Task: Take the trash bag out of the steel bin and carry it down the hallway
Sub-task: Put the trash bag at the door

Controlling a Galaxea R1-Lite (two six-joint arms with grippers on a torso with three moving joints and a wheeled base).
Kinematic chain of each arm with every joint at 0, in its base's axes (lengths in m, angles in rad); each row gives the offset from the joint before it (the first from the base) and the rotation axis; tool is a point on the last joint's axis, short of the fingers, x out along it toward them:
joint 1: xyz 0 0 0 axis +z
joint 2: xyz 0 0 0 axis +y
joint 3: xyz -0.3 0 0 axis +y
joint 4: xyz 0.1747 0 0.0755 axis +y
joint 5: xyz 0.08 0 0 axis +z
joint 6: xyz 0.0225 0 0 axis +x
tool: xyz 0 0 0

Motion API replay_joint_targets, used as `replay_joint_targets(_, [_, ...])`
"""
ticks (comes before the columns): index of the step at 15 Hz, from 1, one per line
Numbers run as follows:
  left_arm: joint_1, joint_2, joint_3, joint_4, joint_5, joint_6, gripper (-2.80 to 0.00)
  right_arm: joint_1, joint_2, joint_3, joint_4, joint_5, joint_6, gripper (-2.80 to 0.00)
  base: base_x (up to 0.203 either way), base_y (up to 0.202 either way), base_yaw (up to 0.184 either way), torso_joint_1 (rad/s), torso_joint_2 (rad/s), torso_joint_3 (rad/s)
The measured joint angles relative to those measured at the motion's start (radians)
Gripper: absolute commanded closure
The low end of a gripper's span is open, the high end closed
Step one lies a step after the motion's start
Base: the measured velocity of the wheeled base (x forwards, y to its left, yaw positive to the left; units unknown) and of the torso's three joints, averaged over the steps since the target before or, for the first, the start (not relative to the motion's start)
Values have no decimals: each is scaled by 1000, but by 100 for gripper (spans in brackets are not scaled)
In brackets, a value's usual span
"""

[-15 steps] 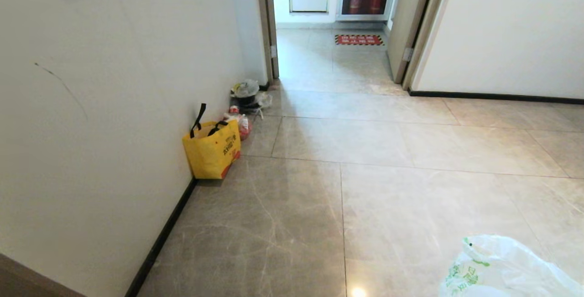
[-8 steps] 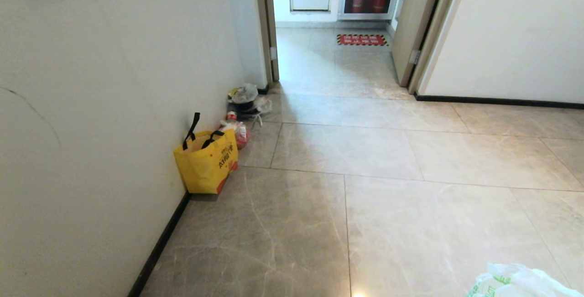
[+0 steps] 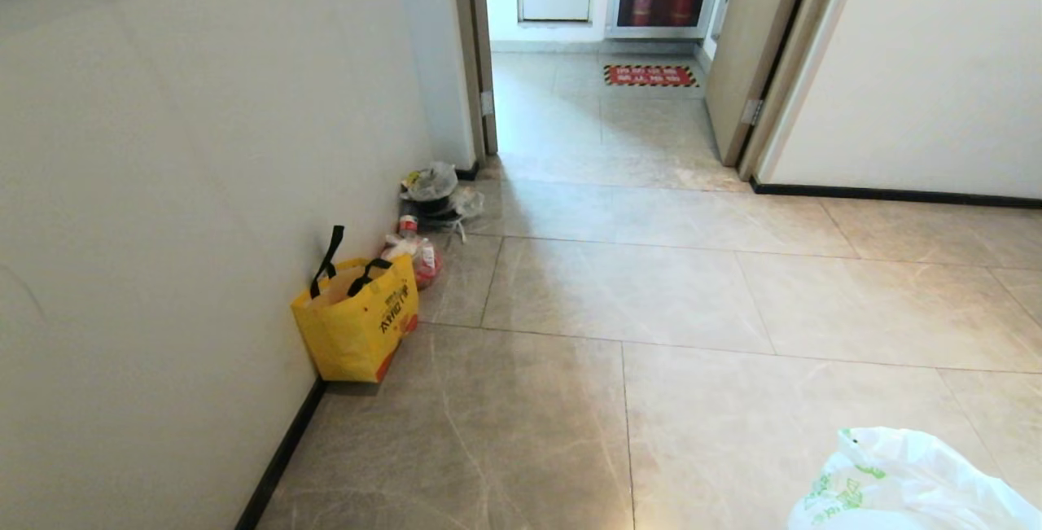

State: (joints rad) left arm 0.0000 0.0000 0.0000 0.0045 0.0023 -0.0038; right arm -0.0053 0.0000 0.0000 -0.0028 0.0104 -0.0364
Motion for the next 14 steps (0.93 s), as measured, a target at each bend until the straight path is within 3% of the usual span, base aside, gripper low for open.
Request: replay_joint_targets(14, [0, 0, 0, 0, 0, 1, 0, 0, 0, 0, 0, 0, -1, 0, 191, 0, 0, 3, 2, 3])
